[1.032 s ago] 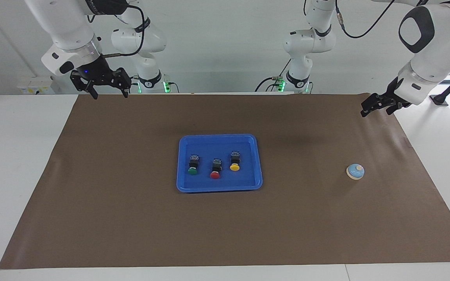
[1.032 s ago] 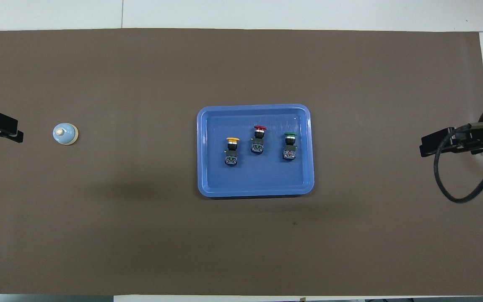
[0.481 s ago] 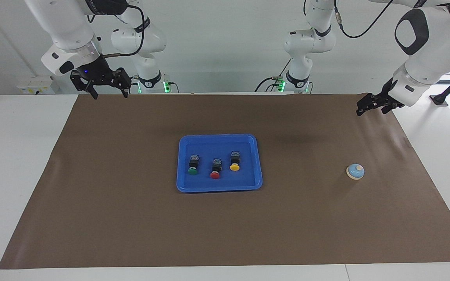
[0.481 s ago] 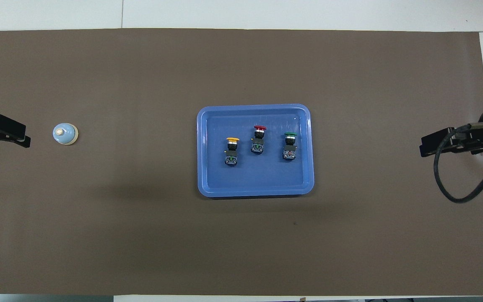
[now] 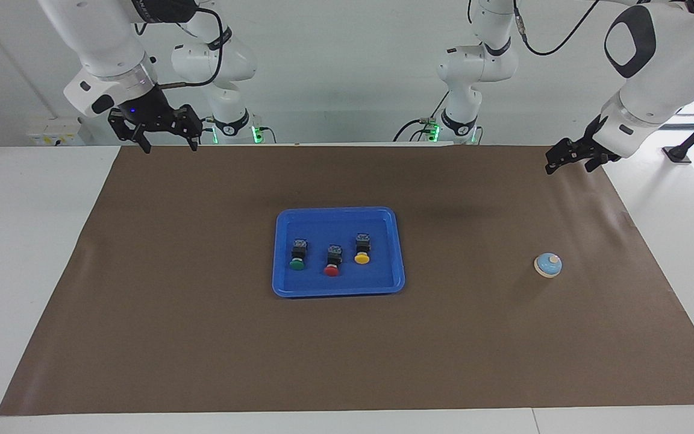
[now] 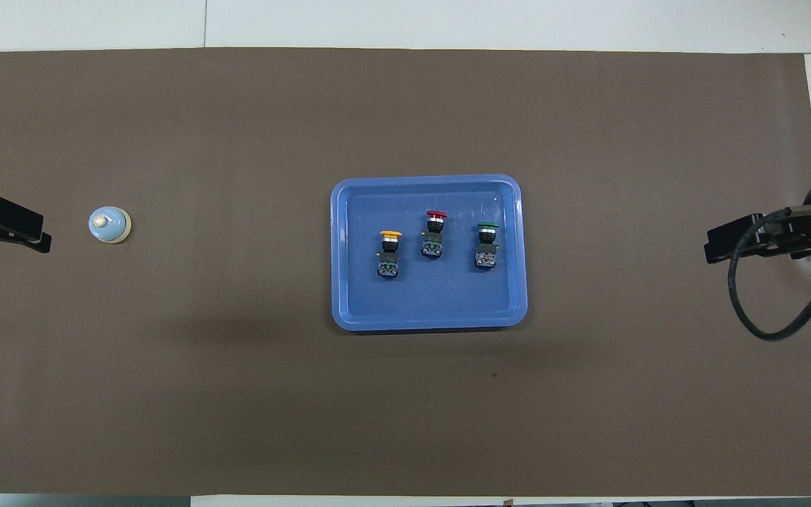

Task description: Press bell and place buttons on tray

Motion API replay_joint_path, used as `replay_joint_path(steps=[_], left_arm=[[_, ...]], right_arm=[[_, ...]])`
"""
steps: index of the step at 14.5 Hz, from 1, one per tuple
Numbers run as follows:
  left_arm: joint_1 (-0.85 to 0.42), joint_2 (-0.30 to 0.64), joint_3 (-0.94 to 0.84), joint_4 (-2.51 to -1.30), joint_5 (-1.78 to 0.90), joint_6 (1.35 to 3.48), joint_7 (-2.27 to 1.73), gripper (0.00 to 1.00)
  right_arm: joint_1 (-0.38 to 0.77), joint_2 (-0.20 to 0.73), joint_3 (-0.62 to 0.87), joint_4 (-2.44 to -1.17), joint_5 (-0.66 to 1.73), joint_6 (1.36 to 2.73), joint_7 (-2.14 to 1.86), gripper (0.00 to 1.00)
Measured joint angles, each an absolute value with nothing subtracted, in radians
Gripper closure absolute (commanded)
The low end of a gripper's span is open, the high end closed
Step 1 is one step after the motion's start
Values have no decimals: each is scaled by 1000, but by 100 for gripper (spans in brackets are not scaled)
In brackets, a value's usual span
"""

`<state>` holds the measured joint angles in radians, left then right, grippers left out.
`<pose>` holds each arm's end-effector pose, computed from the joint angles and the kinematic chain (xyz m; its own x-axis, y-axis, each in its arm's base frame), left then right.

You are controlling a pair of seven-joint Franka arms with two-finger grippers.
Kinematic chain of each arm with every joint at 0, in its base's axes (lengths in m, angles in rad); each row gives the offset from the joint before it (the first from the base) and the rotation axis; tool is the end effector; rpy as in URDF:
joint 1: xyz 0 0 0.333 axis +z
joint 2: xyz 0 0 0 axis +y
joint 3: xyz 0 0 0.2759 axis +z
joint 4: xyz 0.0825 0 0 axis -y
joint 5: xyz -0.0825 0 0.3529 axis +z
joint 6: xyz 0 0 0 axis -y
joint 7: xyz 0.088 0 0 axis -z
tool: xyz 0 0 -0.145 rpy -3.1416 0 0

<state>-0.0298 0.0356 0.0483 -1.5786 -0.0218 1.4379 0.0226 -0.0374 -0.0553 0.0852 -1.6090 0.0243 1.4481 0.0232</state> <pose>0.5096 0.0057 0.5148 0.9846 -0.0070 -0.1748 -0.0028 -0.9997 0.0240 0.4900 0.0282 0.5480 0.9940 0.0267 -0.1060 0.0250 -0.9995 -0.0171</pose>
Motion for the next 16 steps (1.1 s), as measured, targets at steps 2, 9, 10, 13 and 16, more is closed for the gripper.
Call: replay_joint_path(steps=[2, 9, 10, 13, 16], left_arm=[[-34, 16, 48, -1583, -22, 1438, 17, 0], [-39, 12, 48, -1584, -22, 1464, 17, 0], [-42, 12, 48, -1582, -22, 1466, 17, 0], [-46, 12, 48, -1574, -22, 1468, 15, 0], [-49, 12, 48, -1573, -22, 1468, 15, 0]], right_arm=[[-37, -55, 85, -1609, 24, 1448, 23, 0], [-37, -55, 85, -1609, 24, 1448, 23, 0], [-37, -55, 85, -1609, 24, 1448, 23, 0], [-37, -55, 85, -1609, 24, 1448, 23, 0], [-37, -55, 85, -1609, 24, 1448, 23, 0]])
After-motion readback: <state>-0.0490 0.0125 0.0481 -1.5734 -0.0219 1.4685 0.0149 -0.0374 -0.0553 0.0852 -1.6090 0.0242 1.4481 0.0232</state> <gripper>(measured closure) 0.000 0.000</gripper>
